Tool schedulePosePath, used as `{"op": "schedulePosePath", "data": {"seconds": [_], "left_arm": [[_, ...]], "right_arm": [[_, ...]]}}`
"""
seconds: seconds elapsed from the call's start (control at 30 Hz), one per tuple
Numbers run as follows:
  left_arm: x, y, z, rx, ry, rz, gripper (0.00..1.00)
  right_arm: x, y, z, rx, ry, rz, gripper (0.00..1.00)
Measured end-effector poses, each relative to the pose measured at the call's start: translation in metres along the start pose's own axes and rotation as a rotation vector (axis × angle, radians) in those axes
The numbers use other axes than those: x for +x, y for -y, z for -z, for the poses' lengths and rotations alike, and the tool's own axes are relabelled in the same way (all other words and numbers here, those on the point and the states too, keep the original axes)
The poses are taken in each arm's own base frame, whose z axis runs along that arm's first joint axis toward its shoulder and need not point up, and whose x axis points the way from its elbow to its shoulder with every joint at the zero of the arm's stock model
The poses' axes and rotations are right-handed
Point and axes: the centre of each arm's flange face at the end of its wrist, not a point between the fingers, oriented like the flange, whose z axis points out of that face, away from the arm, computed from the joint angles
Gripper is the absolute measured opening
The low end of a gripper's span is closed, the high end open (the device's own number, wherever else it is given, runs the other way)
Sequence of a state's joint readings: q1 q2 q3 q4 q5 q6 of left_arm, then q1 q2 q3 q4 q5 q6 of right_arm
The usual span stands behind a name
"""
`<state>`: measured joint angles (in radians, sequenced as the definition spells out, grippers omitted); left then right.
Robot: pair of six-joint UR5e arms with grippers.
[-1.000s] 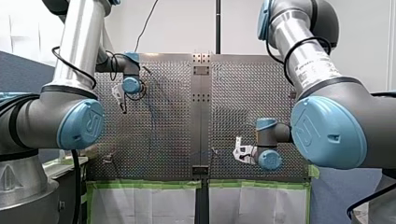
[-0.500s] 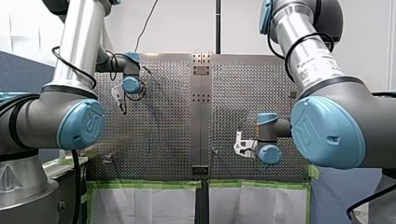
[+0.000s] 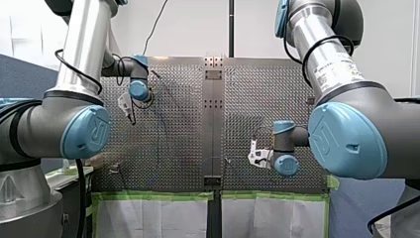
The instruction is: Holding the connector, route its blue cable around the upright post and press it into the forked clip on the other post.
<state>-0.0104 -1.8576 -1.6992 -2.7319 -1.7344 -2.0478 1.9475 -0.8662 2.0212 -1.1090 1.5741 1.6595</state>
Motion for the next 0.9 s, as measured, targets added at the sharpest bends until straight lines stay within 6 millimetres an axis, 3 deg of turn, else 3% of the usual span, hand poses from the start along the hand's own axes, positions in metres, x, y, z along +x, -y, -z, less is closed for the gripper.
{"op": "schedulePosePath", "data": {"seconds": [0.9], "left_arm": [[-0.0062,0.0012,0.0052,0.03,-0.009,0.079,0.99]], "right_arm": [[-0.0005,0.0,0.0001,0.0,0.001,-0.002,0.0]]}}
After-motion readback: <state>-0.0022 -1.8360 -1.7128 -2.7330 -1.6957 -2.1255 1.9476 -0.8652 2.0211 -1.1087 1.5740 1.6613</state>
